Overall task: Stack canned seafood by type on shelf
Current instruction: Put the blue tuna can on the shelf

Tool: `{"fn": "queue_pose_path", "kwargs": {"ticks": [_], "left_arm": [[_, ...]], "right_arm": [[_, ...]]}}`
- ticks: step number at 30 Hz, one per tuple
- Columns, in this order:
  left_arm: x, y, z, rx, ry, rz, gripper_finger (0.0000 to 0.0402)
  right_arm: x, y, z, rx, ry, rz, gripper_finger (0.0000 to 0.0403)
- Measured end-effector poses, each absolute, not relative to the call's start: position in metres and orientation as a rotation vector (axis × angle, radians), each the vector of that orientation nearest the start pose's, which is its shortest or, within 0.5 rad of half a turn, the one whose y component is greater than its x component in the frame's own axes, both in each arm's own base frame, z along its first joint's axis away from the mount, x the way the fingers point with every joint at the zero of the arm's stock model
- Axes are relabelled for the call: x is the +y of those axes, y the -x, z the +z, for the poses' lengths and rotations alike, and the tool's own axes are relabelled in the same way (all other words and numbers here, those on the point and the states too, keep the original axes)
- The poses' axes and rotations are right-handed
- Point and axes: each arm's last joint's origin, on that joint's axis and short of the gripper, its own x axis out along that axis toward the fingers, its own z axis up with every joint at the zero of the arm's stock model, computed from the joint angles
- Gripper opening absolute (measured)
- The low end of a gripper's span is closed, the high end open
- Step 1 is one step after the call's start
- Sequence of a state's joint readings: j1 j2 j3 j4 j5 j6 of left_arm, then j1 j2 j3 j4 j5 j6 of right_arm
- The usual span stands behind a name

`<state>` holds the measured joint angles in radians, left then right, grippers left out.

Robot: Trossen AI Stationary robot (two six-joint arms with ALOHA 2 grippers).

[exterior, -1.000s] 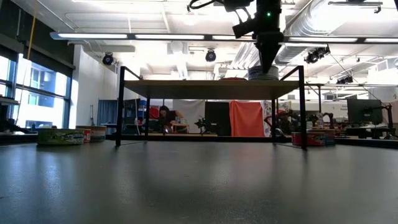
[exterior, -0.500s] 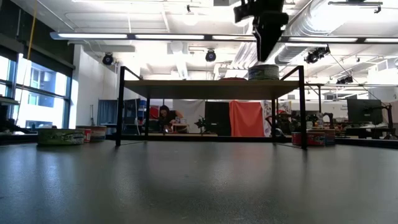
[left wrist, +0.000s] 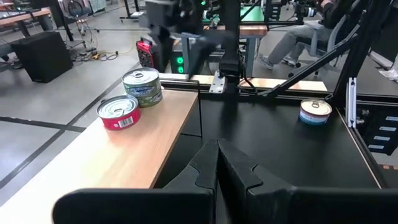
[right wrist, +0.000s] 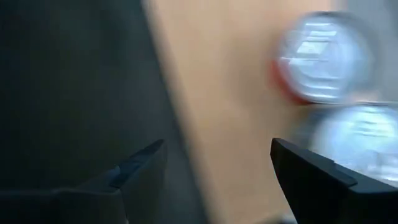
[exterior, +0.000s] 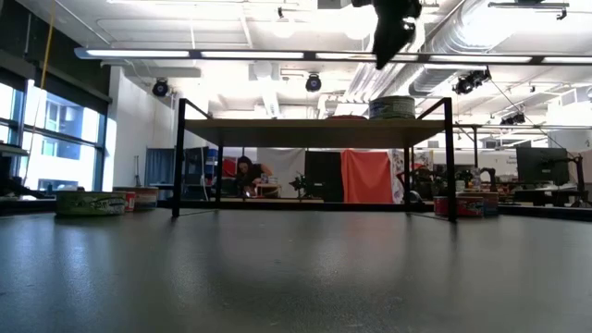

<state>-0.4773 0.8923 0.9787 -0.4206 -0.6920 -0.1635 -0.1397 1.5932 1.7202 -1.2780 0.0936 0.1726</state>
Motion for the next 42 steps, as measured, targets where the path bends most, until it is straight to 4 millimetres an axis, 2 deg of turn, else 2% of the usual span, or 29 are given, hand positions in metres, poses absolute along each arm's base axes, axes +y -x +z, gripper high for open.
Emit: {"fn": "queue_pose_path", "kwargs": {"ticks": [2,4,8,12,16,20,24,27,30,31,34,37,39,42], "left_arm": [[-0.066,-0.168,0.359,0.266,-0.027,0.235,0.0000],[-0.067,-0.171,0.358,0.276,-0.033,0.235,0.0000],[-0.071,-0.178,0.352,0.301,-0.036,0.240,0.0000],[-0.075,-0.185,0.347,0.325,-0.043,0.243,0.0000],[-0.077,-0.188,0.346,0.331,-0.054,0.197,0.0000],[-0.077,-0.192,0.349,0.319,-0.072,0.071,0.0000],[-0.074,-0.200,0.346,0.343,-0.101,-0.016,0.0000],[-0.075,-0.210,0.339,0.377,-0.111,-0.080,0.0000],[-0.082,-0.227,0.331,0.385,-0.060,-0.177,0.0000],[-0.085,-0.234,0.327,0.387,-0.041,-0.209,0.0000],[-0.102,-0.254,0.317,0.359,0.023,-0.305,0.0000],[-0.122,-0.273,0.305,0.313,0.084,-0.373,0.0000],[-0.136,-0.281,0.297,0.299,0.125,-0.401,0.0000],[-0.155,-0.286,0.288,0.287,0.201,-0.425,0.0000]], "right_arm": [[-0.033,-0.303,0.371,1.090,-0.311,-0.229,0.0277],[-0.015,-0.312,0.373,1.035,-0.368,-0.155,0.0277],[0.031,-0.325,0.379,0.919,-0.402,-0.056,0.0277],[0.081,-0.326,0.380,0.881,-0.475,-0.001,0.0277],[0.125,-0.316,0.369,0.963,-0.501,-0.009,0.0277],[0.156,-0.302,0.338,1.210,-0.544,-0.160,0.0270],[0.192,-0.286,0.298,1.540,-0.469,-0.242,0.0212],[0.222,-0.277,0.275,1.718,-0.444,-0.207,0.0132],[0.248,-0.268,0.259,1.823,-0.455,-0.176,0.0036],[0.256,-0.264,0.256,1.845,-0.462,-0.162,0.0019],[0.274,-0.249,0.253,1.907,-0.478,-0.139,0.0018],[0.284,-0.235,0.247,1.949,-0.500,-0.144,0.0006],[0.285,-0.222,0.234,1.977,-0.511,-0.172,0.0003],[0.275,-0.203,0.211,1.969,-0.572,-0.204,0.0001]]}}
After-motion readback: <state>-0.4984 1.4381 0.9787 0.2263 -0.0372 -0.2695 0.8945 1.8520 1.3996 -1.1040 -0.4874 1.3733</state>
